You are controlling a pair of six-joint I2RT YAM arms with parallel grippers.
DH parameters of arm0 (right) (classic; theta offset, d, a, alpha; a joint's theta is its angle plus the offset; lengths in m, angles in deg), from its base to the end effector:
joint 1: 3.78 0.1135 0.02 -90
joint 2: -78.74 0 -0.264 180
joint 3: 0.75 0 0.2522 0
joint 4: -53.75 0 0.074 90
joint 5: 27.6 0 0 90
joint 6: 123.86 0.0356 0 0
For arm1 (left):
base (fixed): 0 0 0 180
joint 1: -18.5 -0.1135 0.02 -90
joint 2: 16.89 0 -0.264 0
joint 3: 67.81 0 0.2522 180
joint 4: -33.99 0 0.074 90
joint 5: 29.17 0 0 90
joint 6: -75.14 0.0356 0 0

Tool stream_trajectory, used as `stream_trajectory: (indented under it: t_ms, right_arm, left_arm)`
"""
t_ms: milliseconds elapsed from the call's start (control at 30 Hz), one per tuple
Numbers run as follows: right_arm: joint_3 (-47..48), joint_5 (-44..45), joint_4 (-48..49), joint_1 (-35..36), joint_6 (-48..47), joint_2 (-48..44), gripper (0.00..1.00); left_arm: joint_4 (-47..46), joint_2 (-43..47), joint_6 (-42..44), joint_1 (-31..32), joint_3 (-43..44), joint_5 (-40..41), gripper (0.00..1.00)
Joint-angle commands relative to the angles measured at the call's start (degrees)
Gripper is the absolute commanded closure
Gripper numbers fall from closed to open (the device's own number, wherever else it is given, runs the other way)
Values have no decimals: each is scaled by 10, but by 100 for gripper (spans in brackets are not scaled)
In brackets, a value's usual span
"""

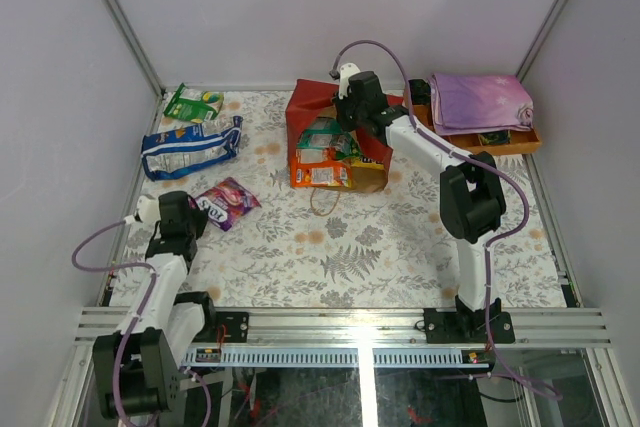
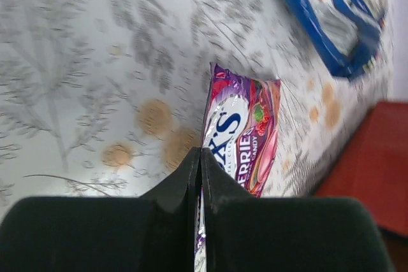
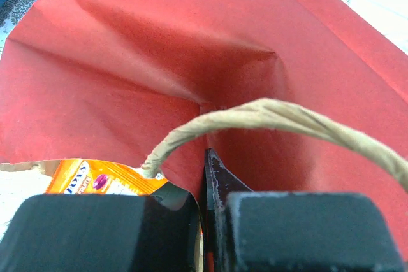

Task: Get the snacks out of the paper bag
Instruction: Move the snack to the center of the board.

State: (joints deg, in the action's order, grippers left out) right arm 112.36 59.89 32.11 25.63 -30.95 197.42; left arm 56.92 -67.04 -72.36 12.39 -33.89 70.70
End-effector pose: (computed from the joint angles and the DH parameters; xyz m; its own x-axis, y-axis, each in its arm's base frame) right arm 0.4306 0.2445 0.2705 -0.4244 -0.1810 -0.8872 -0.5036 0.8615 0.0651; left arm 0.1759 0.0250 0.1768 -0.1375 -0.8504 -0.5079 -0.6569 0.4621 -0.5958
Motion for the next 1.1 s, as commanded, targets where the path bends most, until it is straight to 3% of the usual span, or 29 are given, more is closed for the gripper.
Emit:
stream_trajectory:
  t_ms: [0, 167, 333, 567, 733, 867, 1067]
  right_arm:
    - [14, -15, 10, -7, 13, -6, 100]
    - [11, -19, 11, -7, 15, -8, 100]
    - [7, -22, 14, -7, 16, -11, 100]
    - [7, -26, 12, -7, 15, -13, 100]
    - [3, -23, 12, -6, 12, -17, 100]
    - [2, -23, 12, -7, 10, -18, 100]
    - [1, -27, 11, -6, 9, -18, 100]
  left_arm:
    - [79, 1, -132, -38, 8, 92, 100]
    - [153, 18, -228, -65, 9, 154, 100]
    - [128, 31, -236, -91, -3, 221, 100]
    - [95, -42, -257, -127, 12, 245, 100]
    - [50, -91, -206, -178, 36, 238, 100]
    - [66, -145, -144, -230, 85, 216, 97]
    - [16, -230, -11, -268, 133, 81, 76]
